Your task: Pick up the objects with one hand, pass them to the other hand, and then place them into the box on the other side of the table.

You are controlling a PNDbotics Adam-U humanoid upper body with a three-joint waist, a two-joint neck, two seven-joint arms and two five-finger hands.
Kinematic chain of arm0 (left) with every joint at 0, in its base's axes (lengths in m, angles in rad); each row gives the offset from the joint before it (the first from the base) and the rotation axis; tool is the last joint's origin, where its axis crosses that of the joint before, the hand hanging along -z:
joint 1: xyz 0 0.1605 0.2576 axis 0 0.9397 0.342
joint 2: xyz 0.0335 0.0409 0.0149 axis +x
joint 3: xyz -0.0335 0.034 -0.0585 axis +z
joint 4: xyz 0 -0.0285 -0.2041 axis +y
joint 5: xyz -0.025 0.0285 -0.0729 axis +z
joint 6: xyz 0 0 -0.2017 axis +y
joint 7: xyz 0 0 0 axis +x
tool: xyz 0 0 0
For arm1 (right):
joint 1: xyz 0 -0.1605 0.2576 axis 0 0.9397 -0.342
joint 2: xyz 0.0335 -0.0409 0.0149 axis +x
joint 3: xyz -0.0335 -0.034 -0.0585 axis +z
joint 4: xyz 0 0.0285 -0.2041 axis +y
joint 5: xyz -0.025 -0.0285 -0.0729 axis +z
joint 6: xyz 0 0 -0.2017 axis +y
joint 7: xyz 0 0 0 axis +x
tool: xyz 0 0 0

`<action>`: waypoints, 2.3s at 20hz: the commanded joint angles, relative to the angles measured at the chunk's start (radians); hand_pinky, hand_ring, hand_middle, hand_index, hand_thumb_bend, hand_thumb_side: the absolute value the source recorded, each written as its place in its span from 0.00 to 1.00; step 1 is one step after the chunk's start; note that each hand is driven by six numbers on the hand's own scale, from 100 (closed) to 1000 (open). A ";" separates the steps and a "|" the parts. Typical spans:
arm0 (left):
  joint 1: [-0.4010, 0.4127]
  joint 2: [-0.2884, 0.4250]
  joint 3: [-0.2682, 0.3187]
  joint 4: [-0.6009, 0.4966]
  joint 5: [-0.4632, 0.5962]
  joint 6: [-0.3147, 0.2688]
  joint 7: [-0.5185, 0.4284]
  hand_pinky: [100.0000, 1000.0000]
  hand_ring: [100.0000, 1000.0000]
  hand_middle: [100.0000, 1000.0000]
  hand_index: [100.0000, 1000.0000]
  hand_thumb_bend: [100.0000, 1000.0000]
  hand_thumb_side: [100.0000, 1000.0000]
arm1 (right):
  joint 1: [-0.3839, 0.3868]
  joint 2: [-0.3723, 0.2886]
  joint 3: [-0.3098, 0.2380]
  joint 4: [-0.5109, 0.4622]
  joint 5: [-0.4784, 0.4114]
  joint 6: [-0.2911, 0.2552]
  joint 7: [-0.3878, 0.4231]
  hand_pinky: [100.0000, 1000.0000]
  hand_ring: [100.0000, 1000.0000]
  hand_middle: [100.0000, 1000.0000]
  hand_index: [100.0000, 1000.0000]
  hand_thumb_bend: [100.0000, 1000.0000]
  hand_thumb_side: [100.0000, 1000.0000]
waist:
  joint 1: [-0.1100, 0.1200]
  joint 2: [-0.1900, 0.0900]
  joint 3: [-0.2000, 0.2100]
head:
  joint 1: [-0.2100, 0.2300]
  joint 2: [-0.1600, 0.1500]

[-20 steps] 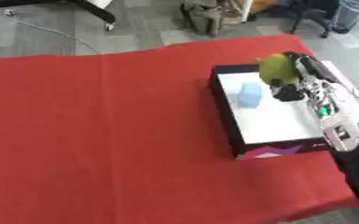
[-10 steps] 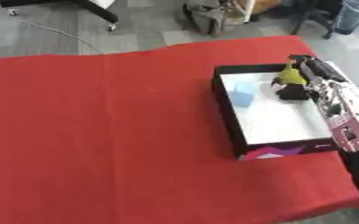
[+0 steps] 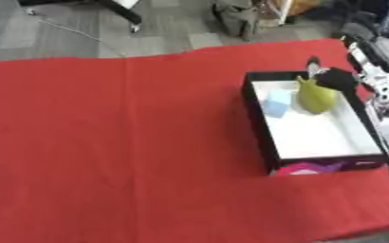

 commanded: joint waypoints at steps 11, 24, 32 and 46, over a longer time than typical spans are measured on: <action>-0.059 0.226 0.051 0.146 0.037 0.226 -0.415 0.74 0.73 0.72 0.88 0.11 0.61 | -0.036 -0.026 0.057 -0.104 -0.203 -0.097 -0.054 0.99 1.00 0.92 1.00 0.00 0.41 | 0.015 -0.024 0.013 | 0.113 -0.002; -0.109 0.332 0.080 0.311 -0.118 0.282 -0.906 0.83 0.81 0.77 0.89 0.43 0.35 | -0.033 -0.033 0.064 -0.110 -0.196 -0.124 -0.082 0.99 1.00 0.92 1.00 0.00 0.33 | 0.013 -0.027 0.031 | 0.218 0.005; -0.120 0.351 0.067 0.371 -0.184 0.299 -0.998 0.86 0.84 0.79 0.90 0.49 0.29 | -0.026 -0.040 0.061 -0.100 -0.200 -0.120 -0.096 0.99 1.00 0.91 0.99 0.00 0.37 | 0.005 -0.022 0.041 | 0.237 0.004; -0.194 0.341 0.067 0.575 -0.368 0.405 -1.146 0.91 0.88 0.82 0.91 0.54 0.26 | -0.017 -0.039 0.057 -0.080 -0.201 -0.109 -0.119 0.99 1.00 0.91 0.98 0.00 0.39 | -0.008 -0.016 0.044 | 0.233 -0.001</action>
